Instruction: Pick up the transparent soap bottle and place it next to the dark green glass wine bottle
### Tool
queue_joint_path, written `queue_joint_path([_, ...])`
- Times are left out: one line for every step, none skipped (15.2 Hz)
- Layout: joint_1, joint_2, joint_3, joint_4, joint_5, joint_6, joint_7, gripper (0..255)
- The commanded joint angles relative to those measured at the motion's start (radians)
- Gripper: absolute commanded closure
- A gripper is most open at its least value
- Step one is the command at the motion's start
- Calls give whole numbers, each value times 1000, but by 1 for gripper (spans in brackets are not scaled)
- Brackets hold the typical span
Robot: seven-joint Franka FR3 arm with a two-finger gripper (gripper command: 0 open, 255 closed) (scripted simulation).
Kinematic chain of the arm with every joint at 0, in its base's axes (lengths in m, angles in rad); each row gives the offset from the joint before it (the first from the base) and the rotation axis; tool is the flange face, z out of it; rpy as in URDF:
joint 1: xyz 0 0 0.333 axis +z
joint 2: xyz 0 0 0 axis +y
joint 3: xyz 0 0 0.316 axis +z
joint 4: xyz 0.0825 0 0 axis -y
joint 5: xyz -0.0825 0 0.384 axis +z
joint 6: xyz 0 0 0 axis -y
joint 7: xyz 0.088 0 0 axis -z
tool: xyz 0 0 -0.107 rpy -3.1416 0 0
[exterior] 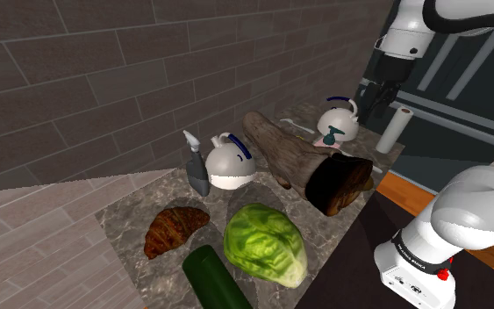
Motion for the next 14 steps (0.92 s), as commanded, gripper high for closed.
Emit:
queue_joint_path([0,0,0,0,0,0,0,0])
queue_joint_path([-4,28,-6,-4,-8,30,-7,0])
queue_joint_path([-9,57,-12,-6,-15,59,-13,0])
queue_joint_path([-13,87,-19,-7,-22,89,-19,0])
queue_joint_path([-17,118,-25,-7,-29,118,-25,0])
queue_joint_path([-21,149,-32,-5,-36,146,-31,0])
queue_joint_path([-25,182,-38,-2,-42,174,-37,0])
queue_joint_path([-29,215,-44,2,-47,202,-43,0])
queue_joint_path([-33,249,-51,8,-52,229,-48,0])
queue_joint_path([-36,283,-57,14,-57,256,-53,0])
queue_joint_path([-40,318,-64,22,-62,281,-59,0])
queue_joint_path([-43,353,-70,32,-65,306,-64,0])
queue_joint_path([-46,389,-77,42,-69,331,-69,0])
queue_joint_path([-50,425,-83,54,-71,354,-74,0])
